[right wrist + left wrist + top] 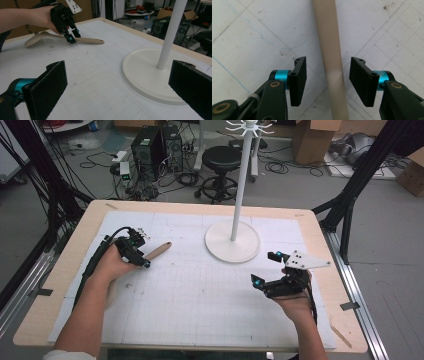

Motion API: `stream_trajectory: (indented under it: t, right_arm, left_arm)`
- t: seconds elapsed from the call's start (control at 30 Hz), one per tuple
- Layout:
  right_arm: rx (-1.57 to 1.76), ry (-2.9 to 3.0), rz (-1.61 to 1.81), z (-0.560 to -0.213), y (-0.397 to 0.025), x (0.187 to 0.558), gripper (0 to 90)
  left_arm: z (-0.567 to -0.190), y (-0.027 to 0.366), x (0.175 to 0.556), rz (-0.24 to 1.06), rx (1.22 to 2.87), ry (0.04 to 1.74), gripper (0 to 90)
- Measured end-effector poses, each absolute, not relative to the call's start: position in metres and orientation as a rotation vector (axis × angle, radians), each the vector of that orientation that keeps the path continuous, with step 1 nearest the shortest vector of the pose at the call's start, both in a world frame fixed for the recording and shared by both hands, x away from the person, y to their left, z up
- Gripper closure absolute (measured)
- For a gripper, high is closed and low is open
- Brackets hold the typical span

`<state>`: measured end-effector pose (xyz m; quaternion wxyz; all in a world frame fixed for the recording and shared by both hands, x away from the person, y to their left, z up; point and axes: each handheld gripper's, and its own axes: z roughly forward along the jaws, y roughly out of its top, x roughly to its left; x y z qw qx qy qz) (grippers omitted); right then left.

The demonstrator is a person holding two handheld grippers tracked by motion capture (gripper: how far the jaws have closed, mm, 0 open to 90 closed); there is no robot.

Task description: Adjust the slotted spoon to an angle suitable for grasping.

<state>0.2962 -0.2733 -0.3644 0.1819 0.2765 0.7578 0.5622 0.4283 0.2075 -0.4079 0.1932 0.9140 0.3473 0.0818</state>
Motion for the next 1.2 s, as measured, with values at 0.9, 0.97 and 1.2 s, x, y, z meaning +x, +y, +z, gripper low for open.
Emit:
stream_trajectory:
  t: [0.9,0.97,1.2]
  right_arm:
    - [0.784,2.14,1.587,-0.3652,-0.2739,0.2969,0.8]
    - [0.787,2.14,1.588,-0.3652,-0.2741,0.2968,0.8]
    - [0.79,2.141,1.586,-0.3656,-0.2744,0.2968,0.8]
  left_arm:
    - [-0.4106,0.2011,0.4253,0.234,2.603,0.986,71.4]
    - [-0.4109,0.2003,0.4246,0.235,2.59,1.016,72.1]
    - [-0.4112,0.2017,0.425,0.217,2.555,1.078,74.1]
